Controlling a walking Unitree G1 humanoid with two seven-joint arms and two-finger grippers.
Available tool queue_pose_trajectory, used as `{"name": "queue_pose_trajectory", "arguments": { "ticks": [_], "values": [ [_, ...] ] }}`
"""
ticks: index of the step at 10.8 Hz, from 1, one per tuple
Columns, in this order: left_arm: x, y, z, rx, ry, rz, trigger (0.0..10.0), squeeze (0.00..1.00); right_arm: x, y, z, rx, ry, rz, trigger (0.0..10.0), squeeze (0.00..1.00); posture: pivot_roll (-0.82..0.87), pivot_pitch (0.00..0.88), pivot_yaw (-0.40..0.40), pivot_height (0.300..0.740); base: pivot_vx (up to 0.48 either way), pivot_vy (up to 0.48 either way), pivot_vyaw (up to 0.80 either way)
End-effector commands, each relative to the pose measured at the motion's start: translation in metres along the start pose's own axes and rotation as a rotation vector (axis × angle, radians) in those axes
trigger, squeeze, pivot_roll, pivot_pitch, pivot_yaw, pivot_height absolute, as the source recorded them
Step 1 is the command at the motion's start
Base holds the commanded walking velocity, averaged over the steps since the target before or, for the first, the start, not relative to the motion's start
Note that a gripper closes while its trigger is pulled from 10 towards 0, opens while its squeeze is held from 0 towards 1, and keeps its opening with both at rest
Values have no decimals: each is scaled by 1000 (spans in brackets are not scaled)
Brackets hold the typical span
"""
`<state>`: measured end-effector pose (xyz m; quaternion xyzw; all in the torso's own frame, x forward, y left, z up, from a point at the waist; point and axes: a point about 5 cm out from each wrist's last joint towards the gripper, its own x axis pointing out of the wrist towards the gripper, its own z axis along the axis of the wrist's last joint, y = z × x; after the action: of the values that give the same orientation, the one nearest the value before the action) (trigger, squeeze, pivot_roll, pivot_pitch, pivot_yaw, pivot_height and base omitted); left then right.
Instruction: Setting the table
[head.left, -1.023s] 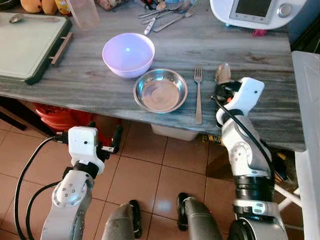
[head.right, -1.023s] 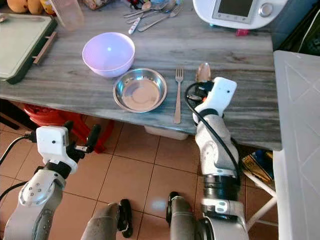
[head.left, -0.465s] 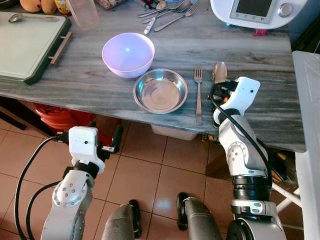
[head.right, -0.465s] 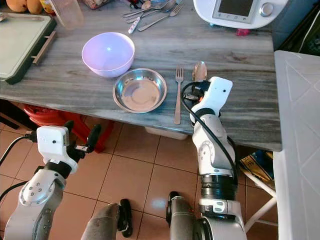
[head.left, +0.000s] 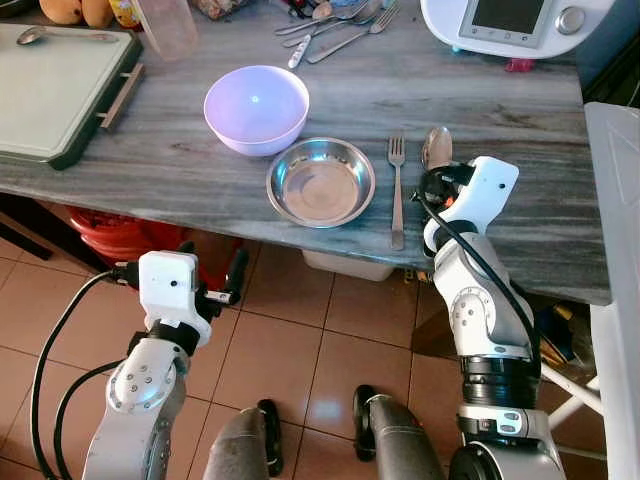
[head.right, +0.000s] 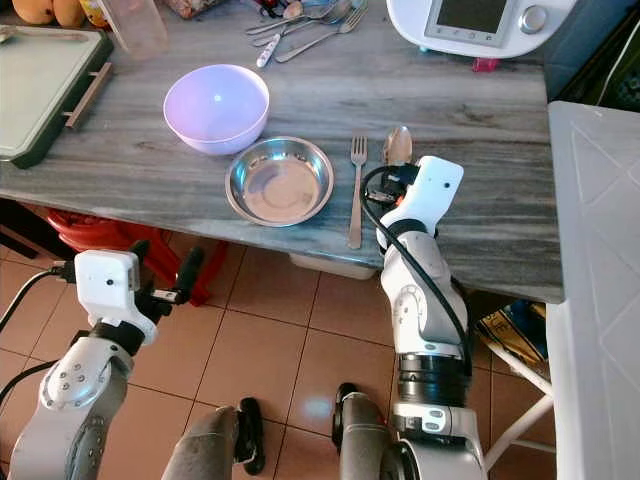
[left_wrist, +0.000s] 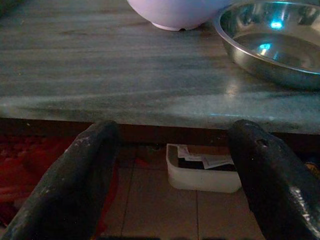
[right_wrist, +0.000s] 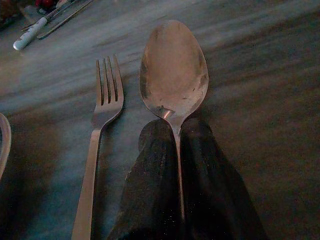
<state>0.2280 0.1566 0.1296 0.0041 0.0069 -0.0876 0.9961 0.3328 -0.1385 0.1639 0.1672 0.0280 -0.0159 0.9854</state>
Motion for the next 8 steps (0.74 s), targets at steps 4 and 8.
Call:
{"name": "queue_pose_trajectory", "arguments": {
  "ticks": [4,8],
  "values": [
    [-2,-1,-3,0,20,1,10000,0,-4,-10,-31,38,147,-51,10000,0,21,292,45,740,0,0,0],
    [0,-2,-3,-1,20,-1,10000,0,-4,-12,-30,29,136,-62,10000,0,20,291,45,740,0,0,0]
  ]
}}
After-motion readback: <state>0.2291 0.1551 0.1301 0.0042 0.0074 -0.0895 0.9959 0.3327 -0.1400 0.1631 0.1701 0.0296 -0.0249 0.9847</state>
